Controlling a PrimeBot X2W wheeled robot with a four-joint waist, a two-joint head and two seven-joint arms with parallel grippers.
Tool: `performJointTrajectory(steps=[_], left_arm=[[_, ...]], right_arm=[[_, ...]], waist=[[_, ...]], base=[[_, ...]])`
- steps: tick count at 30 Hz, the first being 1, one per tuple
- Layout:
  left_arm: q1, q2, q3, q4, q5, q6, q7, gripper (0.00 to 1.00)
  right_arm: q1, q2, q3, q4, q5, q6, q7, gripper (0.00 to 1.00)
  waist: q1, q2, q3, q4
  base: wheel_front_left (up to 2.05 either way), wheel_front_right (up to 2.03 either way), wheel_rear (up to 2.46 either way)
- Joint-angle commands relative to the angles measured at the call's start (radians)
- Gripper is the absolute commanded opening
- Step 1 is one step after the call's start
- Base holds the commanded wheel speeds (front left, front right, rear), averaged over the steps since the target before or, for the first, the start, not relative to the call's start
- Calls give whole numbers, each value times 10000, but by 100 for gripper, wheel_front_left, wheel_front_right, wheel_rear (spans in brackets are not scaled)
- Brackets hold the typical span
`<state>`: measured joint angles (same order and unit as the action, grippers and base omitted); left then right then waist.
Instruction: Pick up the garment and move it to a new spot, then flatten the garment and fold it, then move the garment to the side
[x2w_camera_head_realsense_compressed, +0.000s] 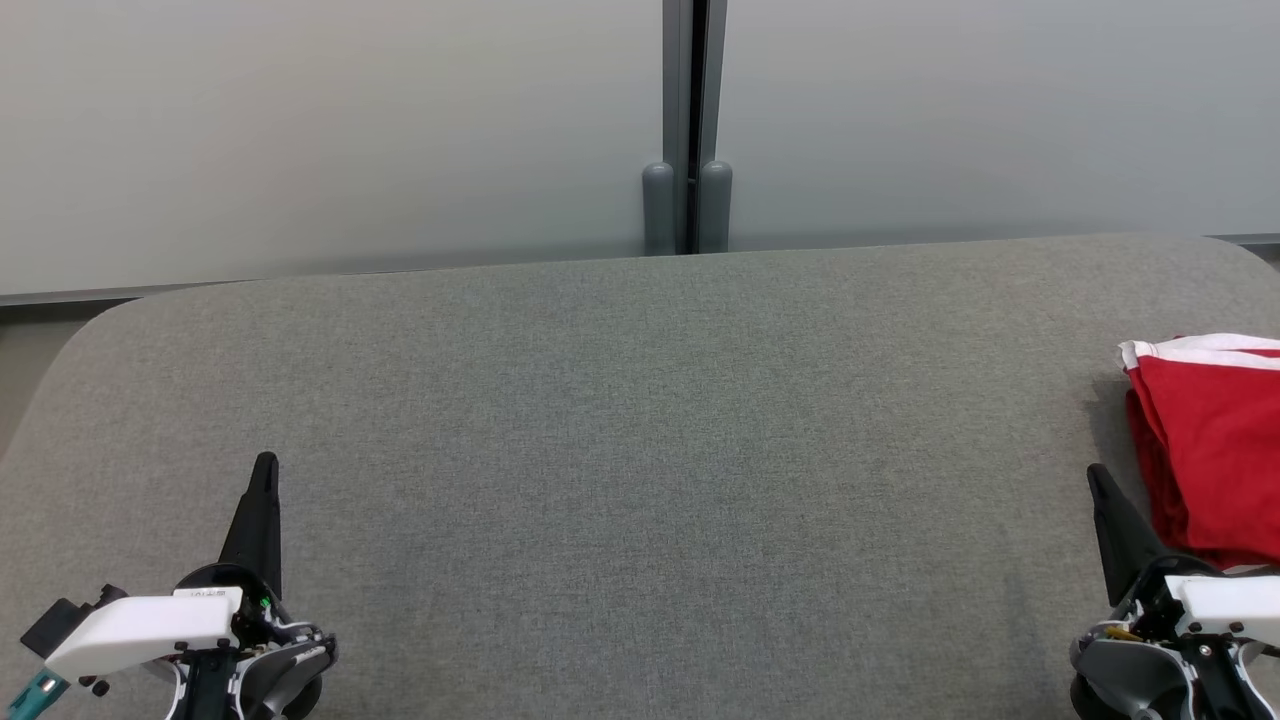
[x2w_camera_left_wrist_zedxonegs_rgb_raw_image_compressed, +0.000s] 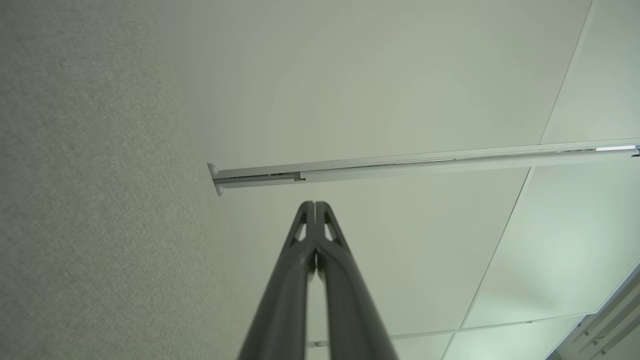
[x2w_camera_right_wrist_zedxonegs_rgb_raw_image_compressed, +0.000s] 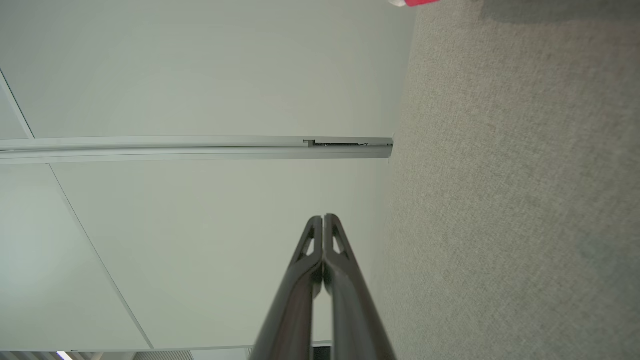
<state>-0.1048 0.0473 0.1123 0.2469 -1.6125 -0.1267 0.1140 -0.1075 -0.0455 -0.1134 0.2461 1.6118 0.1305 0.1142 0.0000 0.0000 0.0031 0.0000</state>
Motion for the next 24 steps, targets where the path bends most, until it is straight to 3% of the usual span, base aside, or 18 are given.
performJointTrajectory(steps=[1,24], left_arm=[[-109,56,42,-31,-14,-78,32,0],[-109,56,42,-31,-14,-79,32,0]], right_arm=[[-50,-88,-18,-23,23,4,35,0],[-49,-89,-17,-23,23,4,34,0]], waist=[[0,0,0,0],[0,0,0,0]], base=[[0,0,0],[0,0,0]])
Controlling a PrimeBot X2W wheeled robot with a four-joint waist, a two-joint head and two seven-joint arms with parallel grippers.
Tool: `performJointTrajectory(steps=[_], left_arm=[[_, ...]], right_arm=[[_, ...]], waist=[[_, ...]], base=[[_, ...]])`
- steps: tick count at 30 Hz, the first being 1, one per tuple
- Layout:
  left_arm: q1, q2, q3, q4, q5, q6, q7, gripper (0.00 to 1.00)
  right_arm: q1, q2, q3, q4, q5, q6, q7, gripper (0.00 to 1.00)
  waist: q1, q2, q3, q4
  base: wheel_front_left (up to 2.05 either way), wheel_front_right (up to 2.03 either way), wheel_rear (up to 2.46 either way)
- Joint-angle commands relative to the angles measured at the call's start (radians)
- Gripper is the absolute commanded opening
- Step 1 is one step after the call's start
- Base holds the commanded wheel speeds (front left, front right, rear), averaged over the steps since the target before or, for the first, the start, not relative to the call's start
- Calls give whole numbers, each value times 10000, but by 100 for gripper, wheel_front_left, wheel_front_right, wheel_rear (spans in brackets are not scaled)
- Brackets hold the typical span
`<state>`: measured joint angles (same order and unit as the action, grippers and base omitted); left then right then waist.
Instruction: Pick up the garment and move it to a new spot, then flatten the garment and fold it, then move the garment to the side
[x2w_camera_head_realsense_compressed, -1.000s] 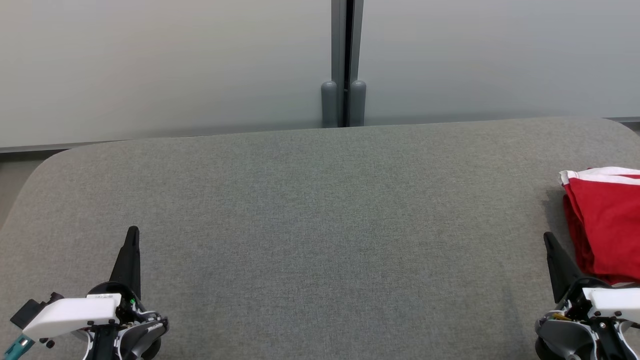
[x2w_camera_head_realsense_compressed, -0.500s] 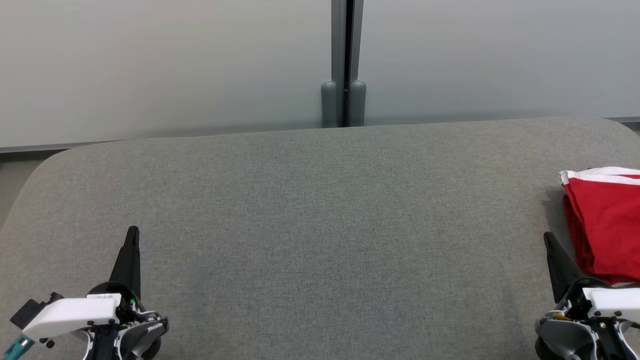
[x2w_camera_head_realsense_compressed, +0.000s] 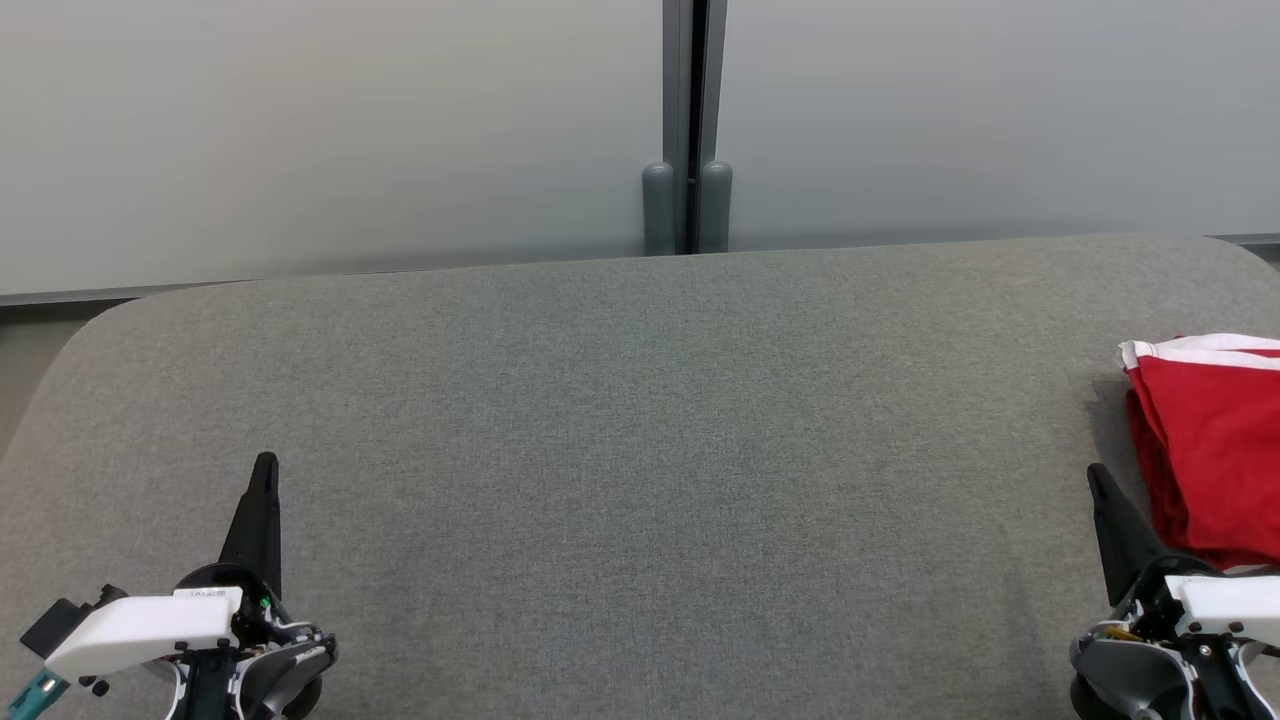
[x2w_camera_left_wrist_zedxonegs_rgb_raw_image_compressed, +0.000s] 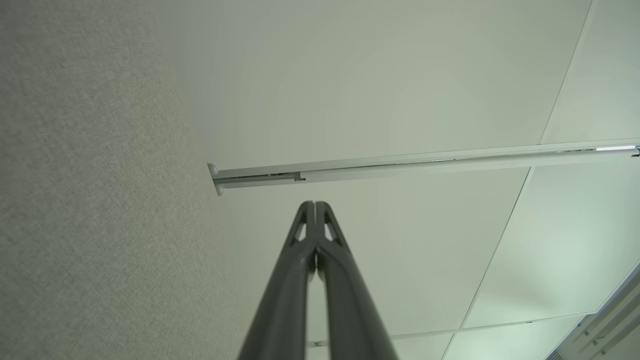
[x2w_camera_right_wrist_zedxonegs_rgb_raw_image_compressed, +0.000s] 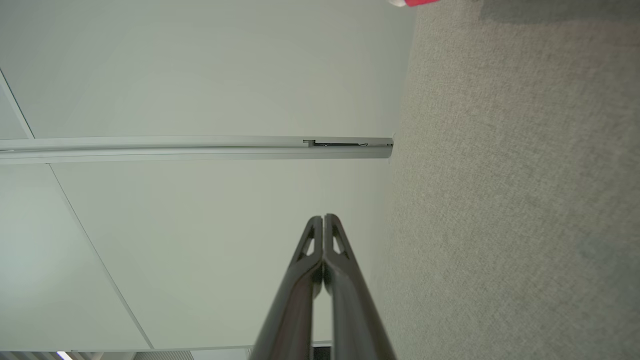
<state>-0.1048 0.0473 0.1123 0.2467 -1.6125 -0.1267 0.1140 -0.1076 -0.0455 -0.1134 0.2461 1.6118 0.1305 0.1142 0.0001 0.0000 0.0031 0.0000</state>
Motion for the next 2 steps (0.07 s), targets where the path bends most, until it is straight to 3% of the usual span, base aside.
performJointTrajectory(steps=[1,2], left_arm=[[-109,56,42,-29,-14,-79,32,0],[-109,56,42,-29,-14,-79,32,0]], right_arm=[[-48,-89,-17,-23,24,4,34,0],[-48,-89,-17,-23,24,4,34,0]], waist=[[-1,0,0,0],[-1,0,0,0]], base=[[0,0,0],[0,0,0]])
